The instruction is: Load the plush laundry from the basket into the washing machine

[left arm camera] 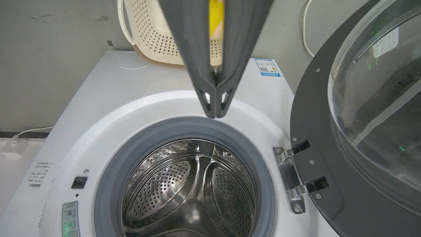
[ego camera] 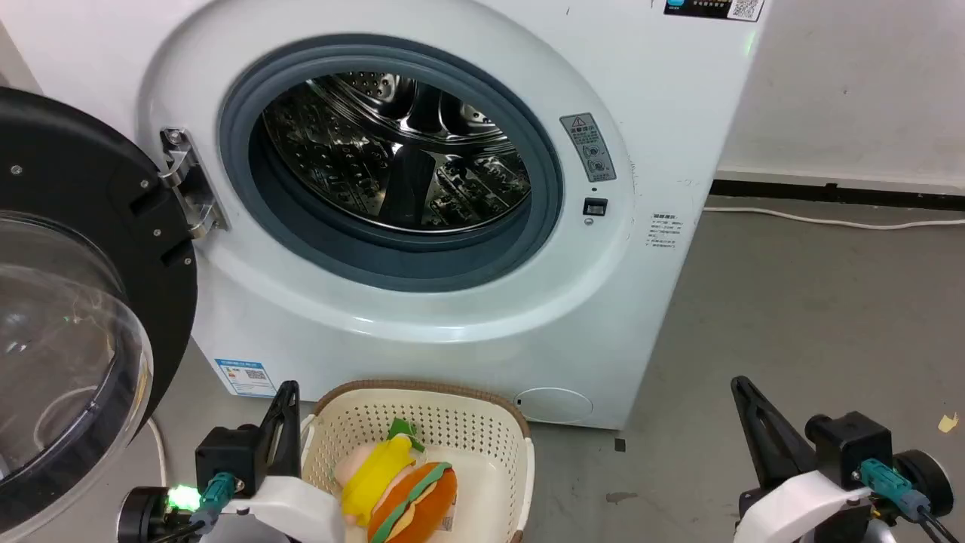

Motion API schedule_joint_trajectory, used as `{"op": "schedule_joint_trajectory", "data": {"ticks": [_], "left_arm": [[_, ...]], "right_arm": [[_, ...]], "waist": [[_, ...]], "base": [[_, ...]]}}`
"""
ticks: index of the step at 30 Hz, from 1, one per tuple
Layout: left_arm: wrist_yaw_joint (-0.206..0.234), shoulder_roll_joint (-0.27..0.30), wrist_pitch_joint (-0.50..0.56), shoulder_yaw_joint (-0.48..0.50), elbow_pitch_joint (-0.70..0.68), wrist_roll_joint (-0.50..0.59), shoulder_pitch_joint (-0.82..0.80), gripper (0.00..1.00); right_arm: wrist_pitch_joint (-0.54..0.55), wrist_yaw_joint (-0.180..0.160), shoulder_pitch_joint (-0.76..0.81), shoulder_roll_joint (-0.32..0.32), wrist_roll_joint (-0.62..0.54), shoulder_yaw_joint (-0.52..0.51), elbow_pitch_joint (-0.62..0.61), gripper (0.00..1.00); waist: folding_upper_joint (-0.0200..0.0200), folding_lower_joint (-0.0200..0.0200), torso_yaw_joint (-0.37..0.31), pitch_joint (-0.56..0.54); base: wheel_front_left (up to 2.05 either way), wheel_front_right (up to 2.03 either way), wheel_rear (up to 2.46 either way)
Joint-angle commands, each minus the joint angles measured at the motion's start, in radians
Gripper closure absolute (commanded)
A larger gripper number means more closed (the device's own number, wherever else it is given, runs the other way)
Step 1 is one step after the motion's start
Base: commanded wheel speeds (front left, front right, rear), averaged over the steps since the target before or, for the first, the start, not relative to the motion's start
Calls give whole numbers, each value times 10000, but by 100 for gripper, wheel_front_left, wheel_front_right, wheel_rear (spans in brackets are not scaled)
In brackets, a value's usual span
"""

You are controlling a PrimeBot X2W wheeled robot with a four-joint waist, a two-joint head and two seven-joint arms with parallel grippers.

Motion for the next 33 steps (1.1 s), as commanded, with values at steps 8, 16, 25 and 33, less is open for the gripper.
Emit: {"op": "schedule_joint_trajectory", "data": {"ticks": [8, 16, 25, 33], "left_arm": [[-43, -1, 3, 28, -43, 24, -154, 100], [-43, -1, 3, 28, -43, 24, -154, 100], [-43, -1, 3, 28, -43, 24, -154, 100], [2, 0, -5, -6, 2, -4, 5, 0]], "right_arm": [[14, -9, -116, -2, -76, -24, -41, 100], [14, -9, -116, -2, -76, -24, -41, 100], [14, -9, -116, -2, -76, -24, -41, 100], [-4, 0, 3, 0, 12, 6, 3, 0]], "waist": [[0, 0, 0, 0], [0, 0, 0, 0], [0, 0, 0, 0], [0, 0, 0, 0]], "base": [[0, 0, 0], [0, 0, 0], [0, 0, 0], [0, 0, 0]]}}
